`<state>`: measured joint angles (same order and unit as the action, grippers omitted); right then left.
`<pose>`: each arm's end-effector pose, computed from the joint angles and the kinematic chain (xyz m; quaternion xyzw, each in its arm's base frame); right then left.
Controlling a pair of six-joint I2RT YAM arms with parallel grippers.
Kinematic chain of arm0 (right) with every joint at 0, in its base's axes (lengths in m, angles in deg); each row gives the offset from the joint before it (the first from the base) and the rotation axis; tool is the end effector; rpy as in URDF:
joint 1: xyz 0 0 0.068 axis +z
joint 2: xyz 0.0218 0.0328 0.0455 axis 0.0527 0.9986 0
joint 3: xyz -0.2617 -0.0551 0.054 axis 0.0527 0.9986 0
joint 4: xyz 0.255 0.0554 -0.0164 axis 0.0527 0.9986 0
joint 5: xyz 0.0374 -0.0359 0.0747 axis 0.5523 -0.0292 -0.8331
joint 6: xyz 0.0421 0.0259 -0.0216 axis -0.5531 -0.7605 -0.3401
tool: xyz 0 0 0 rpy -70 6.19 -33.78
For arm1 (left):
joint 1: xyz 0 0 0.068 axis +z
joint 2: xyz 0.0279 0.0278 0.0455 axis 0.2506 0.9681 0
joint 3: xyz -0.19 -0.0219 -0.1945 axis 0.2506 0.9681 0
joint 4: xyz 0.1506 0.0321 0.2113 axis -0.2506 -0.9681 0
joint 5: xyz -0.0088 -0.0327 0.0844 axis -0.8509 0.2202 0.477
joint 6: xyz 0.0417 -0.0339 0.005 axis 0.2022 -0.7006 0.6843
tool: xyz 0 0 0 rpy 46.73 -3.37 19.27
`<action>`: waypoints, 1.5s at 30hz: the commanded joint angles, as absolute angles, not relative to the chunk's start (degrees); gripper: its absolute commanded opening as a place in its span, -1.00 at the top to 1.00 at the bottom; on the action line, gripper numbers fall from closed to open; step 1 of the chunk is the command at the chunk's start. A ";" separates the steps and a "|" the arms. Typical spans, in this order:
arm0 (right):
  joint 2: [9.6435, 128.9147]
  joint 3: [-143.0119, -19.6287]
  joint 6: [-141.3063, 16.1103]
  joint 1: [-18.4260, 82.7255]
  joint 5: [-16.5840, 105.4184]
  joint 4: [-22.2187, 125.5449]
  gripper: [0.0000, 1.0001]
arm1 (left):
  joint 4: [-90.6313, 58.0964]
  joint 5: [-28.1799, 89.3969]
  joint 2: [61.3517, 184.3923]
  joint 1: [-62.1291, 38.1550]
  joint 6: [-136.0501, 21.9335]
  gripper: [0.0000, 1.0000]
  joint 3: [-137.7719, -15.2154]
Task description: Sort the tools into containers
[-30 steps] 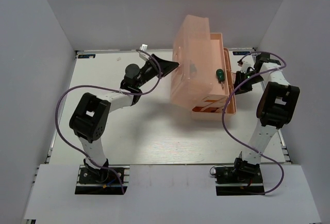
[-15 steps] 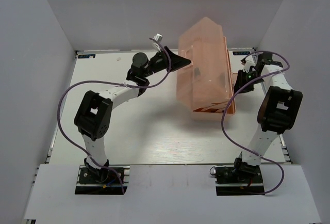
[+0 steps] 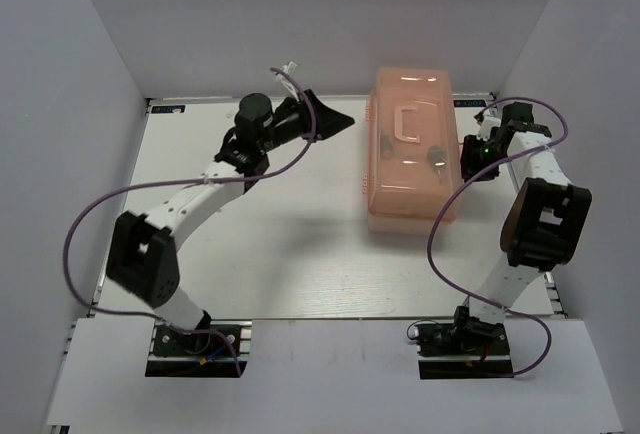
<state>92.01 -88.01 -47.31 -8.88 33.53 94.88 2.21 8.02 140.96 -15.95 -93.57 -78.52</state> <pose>0.3723 -0.0670 0.2380 -0.0056 0.9647 0.1175 0.2356 0.3284 -0.2143 0.3549 0.0847 0.6951 -0.5803 0.4158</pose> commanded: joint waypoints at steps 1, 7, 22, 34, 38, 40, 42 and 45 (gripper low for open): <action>86.47 -87.34 -47.79 -8.75 39.12 89.48 0.15 | -11.51 19.00 134.57 -15.99 -81.43 0.01 -73.51; 85.31 -90.31 -46.82 -8.14 38.17 88.42 0.12 | -13.80 15.51 143.95 -17.74 -76.42 0.12 -71.82; 99.38 -107.99 -45.06 0.38 30.70 95.45 0.04 | -16.96 18.74 152.58 -21.26 -72.20 0.16 -71.39; 95.26 -102.81 -46.02 2.93 44.56 91.68 0.04 | -18.11 21.28 149.69 -21.26 -71.67 0.16 -69.80; 90.07 -97.28 -46.64 2.93 53.71 86.50 -0.02 | -21.44 25.32 146.79 -20.21 -71.67 0.12 -68.75; 85.62 -94.90 -46.64 2.85 57.92 85.18 -0.06 | -25.30 30.57 142.93 -20.20 -70.44 0.04 -68.75; 83.31 -93.58 -46.47 2.93 58.83 84.82 -0.24 | -29.33 34.63 139.51 -20.20 -68.43 -0.16 -67.44; 74.10 -86.22 -43.84 2.93 54.79 84.91 -0.81 | -32.69 40.00 131.51 -20.20 -65.01 -0.62 -66.11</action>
<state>82.06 -89.69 -45.74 3.01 53.58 86.18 -27.89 32.45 139.56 -20.47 -69.12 -66.52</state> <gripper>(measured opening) 0.877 0.783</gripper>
